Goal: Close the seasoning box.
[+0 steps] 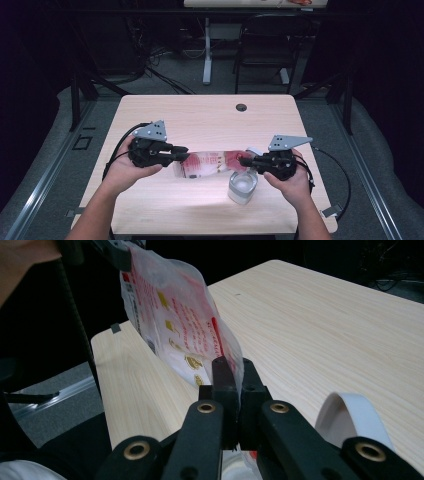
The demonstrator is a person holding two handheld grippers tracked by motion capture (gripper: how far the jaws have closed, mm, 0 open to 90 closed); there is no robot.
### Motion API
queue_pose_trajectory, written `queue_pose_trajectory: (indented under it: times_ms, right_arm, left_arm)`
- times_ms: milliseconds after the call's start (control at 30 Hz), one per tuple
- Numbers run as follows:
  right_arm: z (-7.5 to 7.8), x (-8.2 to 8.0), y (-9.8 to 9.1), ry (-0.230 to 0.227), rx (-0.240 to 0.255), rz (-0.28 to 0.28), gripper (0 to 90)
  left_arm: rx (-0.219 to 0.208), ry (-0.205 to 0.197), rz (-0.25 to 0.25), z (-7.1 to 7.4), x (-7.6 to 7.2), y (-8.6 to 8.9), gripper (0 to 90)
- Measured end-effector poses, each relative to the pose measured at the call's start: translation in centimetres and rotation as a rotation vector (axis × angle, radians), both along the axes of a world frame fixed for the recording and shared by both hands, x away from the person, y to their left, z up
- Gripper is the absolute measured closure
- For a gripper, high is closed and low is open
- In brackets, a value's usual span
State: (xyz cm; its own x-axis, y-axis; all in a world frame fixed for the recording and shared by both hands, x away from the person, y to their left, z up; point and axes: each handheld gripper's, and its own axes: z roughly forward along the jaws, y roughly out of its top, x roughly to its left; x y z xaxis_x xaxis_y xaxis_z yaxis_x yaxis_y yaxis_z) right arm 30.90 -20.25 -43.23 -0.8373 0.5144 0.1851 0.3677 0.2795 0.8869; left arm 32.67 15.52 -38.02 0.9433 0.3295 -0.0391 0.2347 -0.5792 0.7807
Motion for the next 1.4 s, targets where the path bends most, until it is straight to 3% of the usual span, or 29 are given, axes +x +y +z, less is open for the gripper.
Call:
queue_pose_trajectory:
  times_ms: [133, 367, 867, 1033, 1400]
  right_arm:
    - [0.3, 0.2, 0.4, -0.002, 0.024, 0.013, 90.0]
    - [1.1, 0.5, 1.4, -0.008, 0.034, 0.034, 90.0]
    - [3.2, 1.4, 3.9, -0.007, -0.023, 0.072, 90.0]
    - [3.7, 1.5, 4.9, -0.016, -0.062, 0.077, 90.0]
    - [5.1, 1.6, 6.6, -0.044, -0.112, 0.083, 90.0]
  left_arm:
    - [-0.041, 0.015, 0.021, -0.6, 0.0, 0.8, 77.4]
    - [-0.043, 0.017, 0.035, -1.6, -0.4, 1.7, 77.5]
    - [-0.048, 0.021, 0.055, -3.7, -0.6, 3.2, 80.3]
    - [-0.029, 0.028, 0.059, -4.7, -0.5, 3.4, 81.9]
    - [-0.025, 0.033, 0.083, -5.2, -0.4, 3.9, 85.2]
